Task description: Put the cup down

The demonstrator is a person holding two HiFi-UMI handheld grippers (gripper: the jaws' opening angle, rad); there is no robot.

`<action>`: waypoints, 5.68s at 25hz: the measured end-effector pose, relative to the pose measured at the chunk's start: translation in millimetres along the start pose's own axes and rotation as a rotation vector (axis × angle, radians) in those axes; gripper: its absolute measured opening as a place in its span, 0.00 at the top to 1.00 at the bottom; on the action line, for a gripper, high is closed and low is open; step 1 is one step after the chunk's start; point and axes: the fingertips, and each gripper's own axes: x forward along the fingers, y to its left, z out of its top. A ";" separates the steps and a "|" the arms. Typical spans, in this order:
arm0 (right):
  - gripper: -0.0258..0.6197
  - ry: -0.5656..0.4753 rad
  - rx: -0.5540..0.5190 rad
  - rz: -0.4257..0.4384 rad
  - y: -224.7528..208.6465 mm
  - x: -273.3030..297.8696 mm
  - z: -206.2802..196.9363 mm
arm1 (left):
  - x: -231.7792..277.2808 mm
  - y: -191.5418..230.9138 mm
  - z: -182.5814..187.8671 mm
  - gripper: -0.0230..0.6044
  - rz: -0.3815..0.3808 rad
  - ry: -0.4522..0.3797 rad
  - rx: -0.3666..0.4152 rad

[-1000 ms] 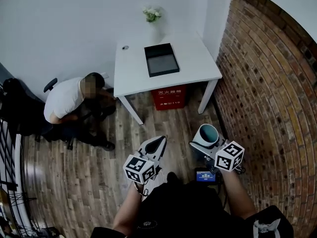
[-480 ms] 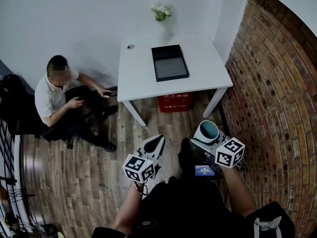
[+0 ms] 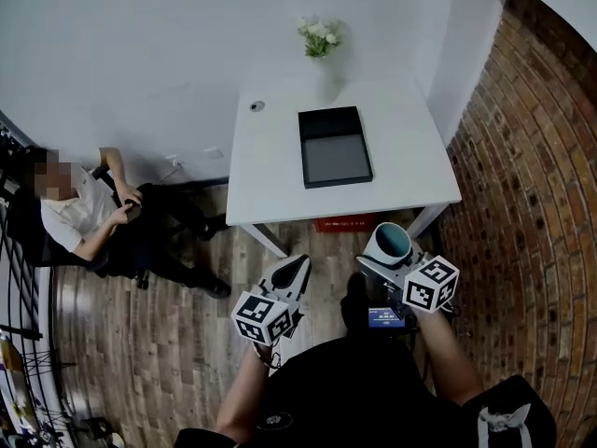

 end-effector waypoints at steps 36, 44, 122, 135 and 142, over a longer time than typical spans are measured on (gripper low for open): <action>0.34 0.028 0.047 0.062 -176.3 121.4 113.7 | 193.4 109.8 93.5 0.95 0.035 0.027 -0.012; 0.34 0.009 0.036 0.015 -175.5 132.8 123.3 | 192.9 127.2 96.3 0.95 -0.002 0.025 -0.015; 0.34 0.317 -0.344 -0.356 -379.7 339.7 87.8 | 230.9 205.8 106.1 0.95 0.064 0.071 -0.051; 0.34 0.243 -0.166 -0.333 -336.0 261.1 75.2 | 218.2 191.0 96.7 0.95 0.069 0.046 -0.084; 0.59 0.080 -0.048 -0.206 -281.1 224.9 112.2 | 220.9 180.7 105.6 0.95 0.042 -0.005 -0.127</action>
